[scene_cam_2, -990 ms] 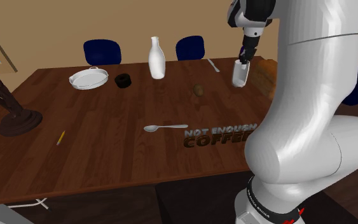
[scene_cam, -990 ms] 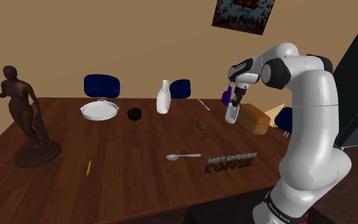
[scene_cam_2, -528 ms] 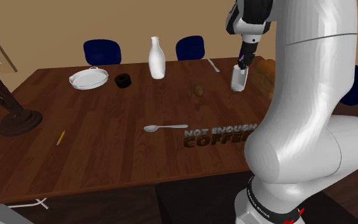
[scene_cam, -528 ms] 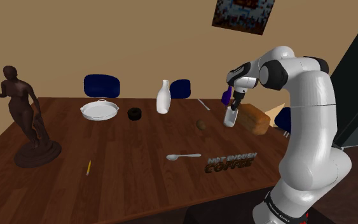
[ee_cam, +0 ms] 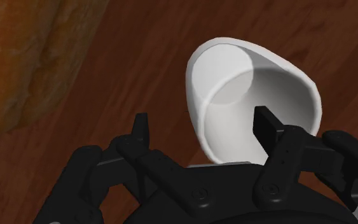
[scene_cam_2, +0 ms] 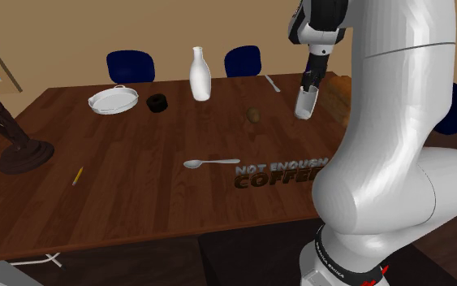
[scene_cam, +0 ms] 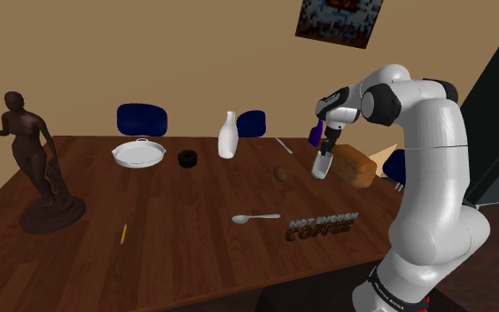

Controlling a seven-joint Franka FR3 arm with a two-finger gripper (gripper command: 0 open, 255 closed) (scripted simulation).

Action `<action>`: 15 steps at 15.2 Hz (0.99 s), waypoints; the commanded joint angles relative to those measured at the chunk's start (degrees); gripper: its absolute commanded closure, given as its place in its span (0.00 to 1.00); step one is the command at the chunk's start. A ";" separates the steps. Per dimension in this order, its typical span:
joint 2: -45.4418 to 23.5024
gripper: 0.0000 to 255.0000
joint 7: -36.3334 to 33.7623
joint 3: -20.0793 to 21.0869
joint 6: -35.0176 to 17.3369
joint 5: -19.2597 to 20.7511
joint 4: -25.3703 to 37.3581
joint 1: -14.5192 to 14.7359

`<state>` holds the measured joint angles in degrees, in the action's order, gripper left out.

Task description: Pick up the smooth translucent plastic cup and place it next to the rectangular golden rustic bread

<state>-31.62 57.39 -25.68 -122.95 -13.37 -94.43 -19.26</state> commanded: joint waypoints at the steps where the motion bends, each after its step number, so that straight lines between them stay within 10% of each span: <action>1: 0.00 0.00 0.00 0.00 0.00 0.00 0.01 0.00; 15: 3.21 0.00 -1.03 -0.98 5.68 1.66 2.72 0.64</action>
